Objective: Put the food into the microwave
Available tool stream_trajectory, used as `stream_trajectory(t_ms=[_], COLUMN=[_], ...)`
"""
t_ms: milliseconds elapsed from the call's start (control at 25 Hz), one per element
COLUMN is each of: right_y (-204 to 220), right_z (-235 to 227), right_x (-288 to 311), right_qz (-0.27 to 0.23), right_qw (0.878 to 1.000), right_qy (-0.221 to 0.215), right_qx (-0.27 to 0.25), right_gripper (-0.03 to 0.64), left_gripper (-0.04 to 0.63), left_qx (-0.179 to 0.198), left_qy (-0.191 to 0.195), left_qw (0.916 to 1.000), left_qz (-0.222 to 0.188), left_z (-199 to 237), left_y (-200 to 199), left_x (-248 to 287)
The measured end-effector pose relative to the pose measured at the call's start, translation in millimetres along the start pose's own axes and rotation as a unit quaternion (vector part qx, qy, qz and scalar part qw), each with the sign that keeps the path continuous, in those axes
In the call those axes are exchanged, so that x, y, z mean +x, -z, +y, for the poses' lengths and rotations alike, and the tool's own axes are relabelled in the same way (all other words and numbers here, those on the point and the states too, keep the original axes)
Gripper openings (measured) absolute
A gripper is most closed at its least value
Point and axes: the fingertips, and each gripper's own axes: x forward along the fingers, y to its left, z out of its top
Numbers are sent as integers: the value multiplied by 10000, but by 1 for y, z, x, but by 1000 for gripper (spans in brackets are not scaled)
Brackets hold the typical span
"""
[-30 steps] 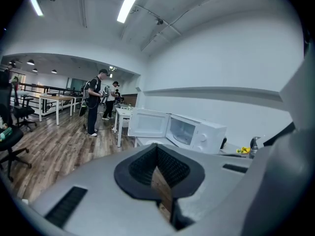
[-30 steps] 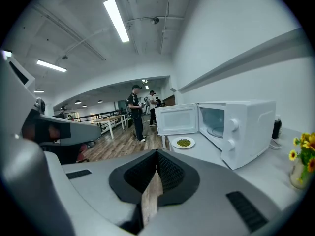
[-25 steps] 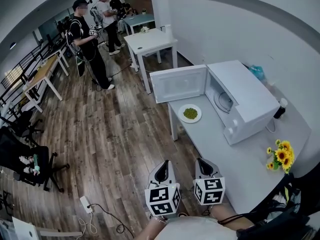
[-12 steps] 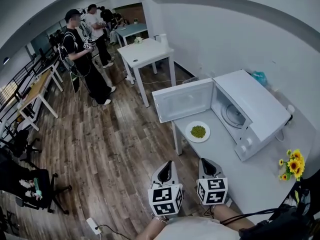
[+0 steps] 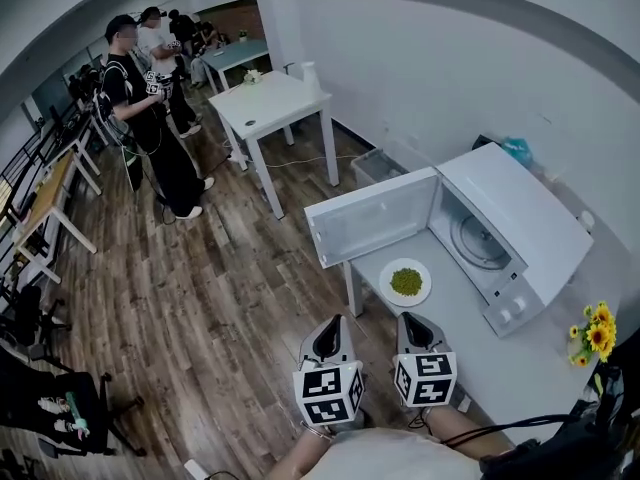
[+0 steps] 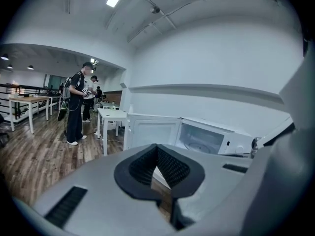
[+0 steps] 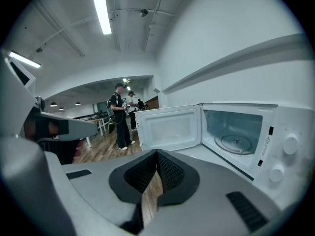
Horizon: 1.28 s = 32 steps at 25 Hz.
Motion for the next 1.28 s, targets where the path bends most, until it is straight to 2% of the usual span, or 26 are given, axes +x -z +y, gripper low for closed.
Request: stream_trajectory(t_ms=[640, 880, 1080, 1280], right_y=[-26, -27, -22, -19], right_z=[-19, -32, -41, -60], right_x=[72, 79, 73, 65], right_qz=[-13, 15, 125, 109], right_qw=[9957, 9915, 9887, 9850], right_qy=[881, 1258, 1445, 1641], right_qx=[268, 344, 367, 515], right_gripper=[17, 17, 17, 17], left_gripper=[-3, -3, -3, -3], left_qx=[161, 169, 33, 191], left_qy=[905, 1220, 1338, 1535], left_qw=[9955, 9919, 9897, 9859], left_qz=[220, 310, 515, 635], left_z=[25, 24, 20, -1], left_y=[-26, -24, -13, -8], left_x=[98, 125, 139, 148])
